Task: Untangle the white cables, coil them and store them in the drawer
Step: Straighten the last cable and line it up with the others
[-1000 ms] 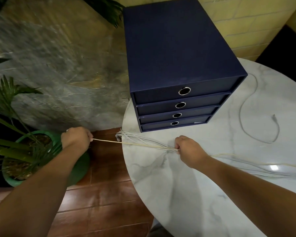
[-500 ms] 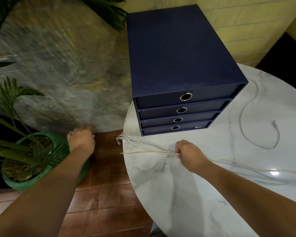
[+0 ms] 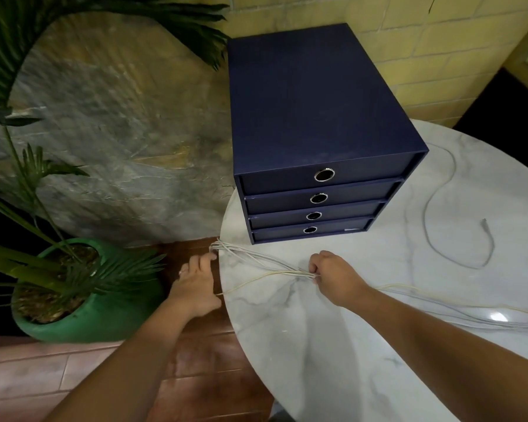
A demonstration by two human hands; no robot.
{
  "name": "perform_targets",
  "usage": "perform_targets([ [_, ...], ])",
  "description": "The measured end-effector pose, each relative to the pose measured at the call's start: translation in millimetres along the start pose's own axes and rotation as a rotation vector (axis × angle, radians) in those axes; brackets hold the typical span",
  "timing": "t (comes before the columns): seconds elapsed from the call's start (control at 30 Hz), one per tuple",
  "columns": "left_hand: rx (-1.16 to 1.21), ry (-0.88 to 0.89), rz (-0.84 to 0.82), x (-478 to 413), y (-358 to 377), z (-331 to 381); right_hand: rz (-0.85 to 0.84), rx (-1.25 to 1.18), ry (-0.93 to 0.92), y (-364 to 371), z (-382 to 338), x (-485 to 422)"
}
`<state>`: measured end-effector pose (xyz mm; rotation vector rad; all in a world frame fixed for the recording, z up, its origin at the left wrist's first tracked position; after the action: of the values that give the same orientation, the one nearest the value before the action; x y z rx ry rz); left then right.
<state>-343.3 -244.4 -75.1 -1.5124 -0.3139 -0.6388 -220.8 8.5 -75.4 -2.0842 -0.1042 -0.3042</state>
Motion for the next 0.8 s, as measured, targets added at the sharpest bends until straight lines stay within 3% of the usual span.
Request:
perform_targets([
  [0.13,0.067,-0.039,-0.089,-2.3,16.4,-1.7,0.0,0.011,-0.001,0.9,-0.3,-0.4],
  [0.3,0.036,-0.089,0.197,-15.8,-38.3,1.8,0.013,0.006,0.0,1.2,0.7,1.0],
  [0.43,-0.023,0.045,0.45,-21.3,-84.6,29.9,0.016,-0.001,0.004,3.5,2.3,1.5],
  [0.6,-0.064,-0.003,0.235,-40.6,-58.4,42.0,0.023,-0.01,-0.002,4.3,2.5,0.2],
  [0.8,0.177,-0.003,0.275,-44.1,-47.7,32.3,0.023,-0.015,0.007,5.3,4.8,-0.2],
])
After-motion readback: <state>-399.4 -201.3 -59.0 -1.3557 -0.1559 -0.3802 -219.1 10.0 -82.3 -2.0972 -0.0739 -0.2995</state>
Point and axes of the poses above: each hand's wrist, its own x-axis away from the middle knuckle, its own y-axis out of the palm, z = x × y, the point moved 6 cm from there along -x, towards the middle knuckle, and after that the axes turned 11 degrees about -y, right-handed, at the moved point
